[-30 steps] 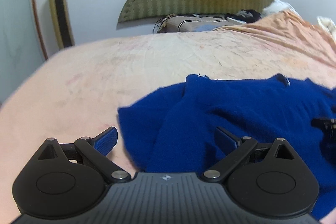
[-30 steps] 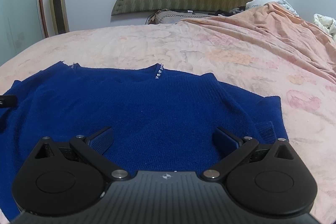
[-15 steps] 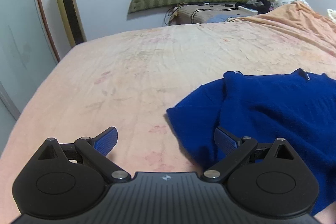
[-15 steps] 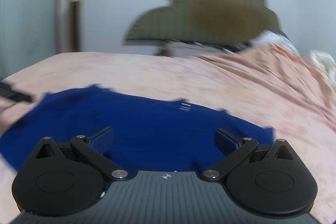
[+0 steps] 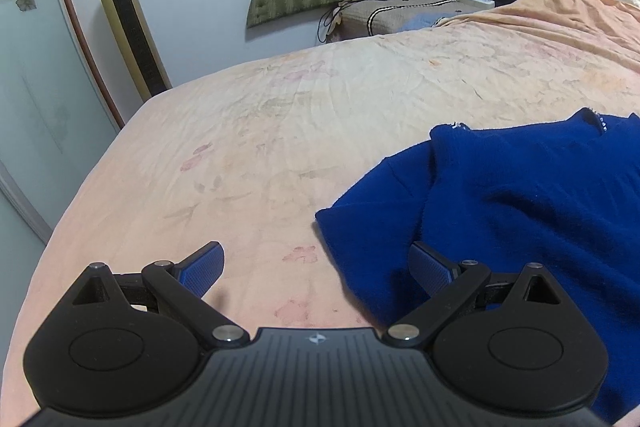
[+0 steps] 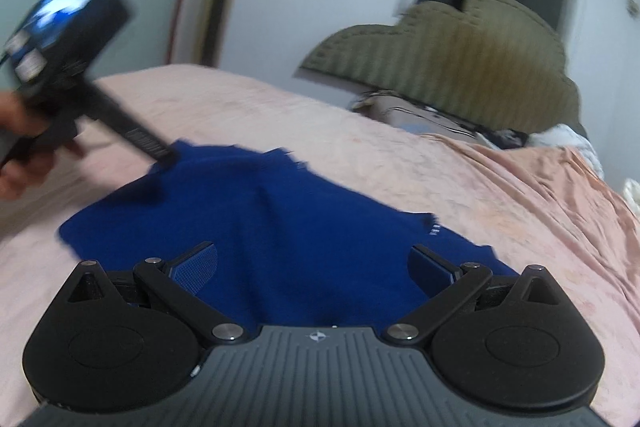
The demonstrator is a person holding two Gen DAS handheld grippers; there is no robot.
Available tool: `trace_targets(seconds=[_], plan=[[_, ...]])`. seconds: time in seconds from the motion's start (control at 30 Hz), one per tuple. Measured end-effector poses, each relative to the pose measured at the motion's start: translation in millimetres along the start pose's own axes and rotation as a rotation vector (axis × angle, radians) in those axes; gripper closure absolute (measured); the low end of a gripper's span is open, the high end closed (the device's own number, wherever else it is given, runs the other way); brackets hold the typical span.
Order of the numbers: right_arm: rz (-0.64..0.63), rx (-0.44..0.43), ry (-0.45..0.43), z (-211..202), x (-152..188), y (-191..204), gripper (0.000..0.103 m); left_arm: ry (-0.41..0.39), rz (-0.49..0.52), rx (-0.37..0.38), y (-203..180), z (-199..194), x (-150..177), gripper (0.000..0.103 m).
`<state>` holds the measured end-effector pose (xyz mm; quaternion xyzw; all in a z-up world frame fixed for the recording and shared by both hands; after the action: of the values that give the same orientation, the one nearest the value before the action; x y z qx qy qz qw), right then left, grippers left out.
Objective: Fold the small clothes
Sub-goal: 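Move the left tool toward the sweater's collar while the right tool approaches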
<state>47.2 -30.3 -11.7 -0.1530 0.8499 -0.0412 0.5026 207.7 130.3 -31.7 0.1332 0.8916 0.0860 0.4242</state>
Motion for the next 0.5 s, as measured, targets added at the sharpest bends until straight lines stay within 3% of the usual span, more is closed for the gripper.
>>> trace_targets(seconds=[0.1,0.23,0.37,0.5], plan=[[-0.070,-0.018,0.001,-5,0,21,0.001,0.016,0.001,0.028,2,5,0,0.004],[-0.175,-0.060,0.011,-13,3,56,0.002,0.068,-0.072,0.151,17,19,-3,0.004],[-0.334,-0.042,0.040,-8,18,95,0.005,0.162,-0.205,0.335,35,46,-5,0.004],[-0.433,0.034,0.024,8,19,117,0.006,0.235,-0.347,0.588,31,68,-11,0.004]])
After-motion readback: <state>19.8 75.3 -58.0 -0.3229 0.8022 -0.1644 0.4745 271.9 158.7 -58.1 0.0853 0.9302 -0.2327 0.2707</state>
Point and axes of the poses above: each gripper's, at about its wrist camera, not at the fingertips, and z roughly the way its jaws point, y to its left, x to its underside, the point moved 6 cm from there along z, roughly the way its jaws point, and after that the axes turned 3 degrees about -x, right-handed, at the moved point
